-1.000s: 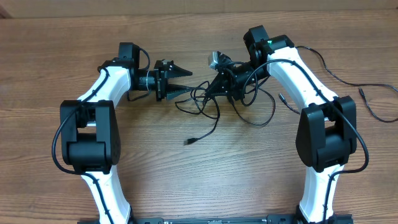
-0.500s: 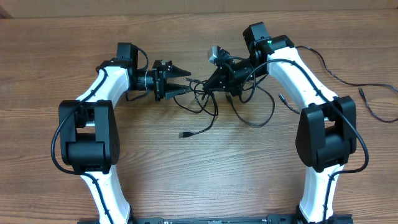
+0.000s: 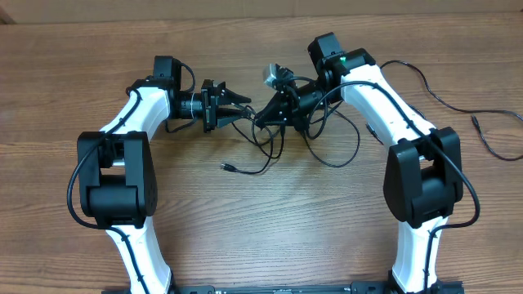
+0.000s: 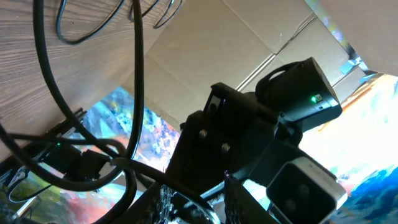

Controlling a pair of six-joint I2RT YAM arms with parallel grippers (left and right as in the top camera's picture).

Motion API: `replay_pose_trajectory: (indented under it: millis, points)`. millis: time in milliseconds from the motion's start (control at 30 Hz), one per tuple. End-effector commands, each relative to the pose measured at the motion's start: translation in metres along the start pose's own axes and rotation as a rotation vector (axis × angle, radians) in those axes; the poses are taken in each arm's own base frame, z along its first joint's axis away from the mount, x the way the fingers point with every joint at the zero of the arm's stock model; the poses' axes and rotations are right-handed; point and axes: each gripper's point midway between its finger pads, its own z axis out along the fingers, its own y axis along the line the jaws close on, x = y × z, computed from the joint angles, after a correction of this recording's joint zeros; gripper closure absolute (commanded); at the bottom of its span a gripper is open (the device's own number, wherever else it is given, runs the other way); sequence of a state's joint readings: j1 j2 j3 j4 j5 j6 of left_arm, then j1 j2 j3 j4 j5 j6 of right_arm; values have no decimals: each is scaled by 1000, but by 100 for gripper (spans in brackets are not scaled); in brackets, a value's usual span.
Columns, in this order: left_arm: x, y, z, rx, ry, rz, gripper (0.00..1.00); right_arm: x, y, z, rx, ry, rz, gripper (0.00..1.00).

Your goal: Untangle cables

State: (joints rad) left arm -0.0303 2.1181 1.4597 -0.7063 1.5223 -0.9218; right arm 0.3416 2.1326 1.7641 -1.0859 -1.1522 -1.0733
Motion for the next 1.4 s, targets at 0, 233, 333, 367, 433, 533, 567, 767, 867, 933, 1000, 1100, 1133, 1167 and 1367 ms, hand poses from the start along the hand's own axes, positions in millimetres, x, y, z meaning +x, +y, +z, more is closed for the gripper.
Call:
replay_pose_trajectory:
  millis: [0,233,333,367,433,533,567,767,867,933,1000,1100,1133,1167,1367]
  points:
    - [-3,2,0,-8,-12,-9,71,-21,17,2,-28,-34,-46,96]
    - [-3,2,0,-8,-12,-8,80,-21,18,2,-30,-33,-42,96]
    - [-3,2,0,-8,-12,-8,89,-20,18,2,-31,-32,-37,96]
    - [-3,2,0,-8,-12,-8,92,-20,19,2,-32,-31,-35,96]
    - [-3,2,0,-8,-12,-8,96,-20,19,2,-33,-30,-34,96]
    - [-3,2,0,-8,-12,-8,96,-20,19,2,-32,-30,-34,96]
    - [-3,2,0,-8,-12,-6,96,-19,18,2,-30,-27,-34,96]
    - [-3,2,0,-8,-11,52,96,-5,10,2,19,56,-19,96]
    - [-3,2,0,-6,-9,77,96,5,4,1,58,113,-1,96]
    - [-3,1,-1,-5,-9,88,96,11,-1,-1,86,149,20,96]
    - [-3,1,-1,-5,-9,90,96,17,-5,-4,110,177,34,96]
    - [-3,1,-1,-4,-10,90,96,21,-10,-9,137,192,63,96]
    - [-3,1,-2,-4,-11,90,96,22,-11,-11,143,193,68,96]
    - [-3,1,-2,-3,-11,90,96,24,-13,-14,152,195,80,96]
    - [-3,1,-2,-4,-12,98,96,36,-29,-38,237,201,232,96]
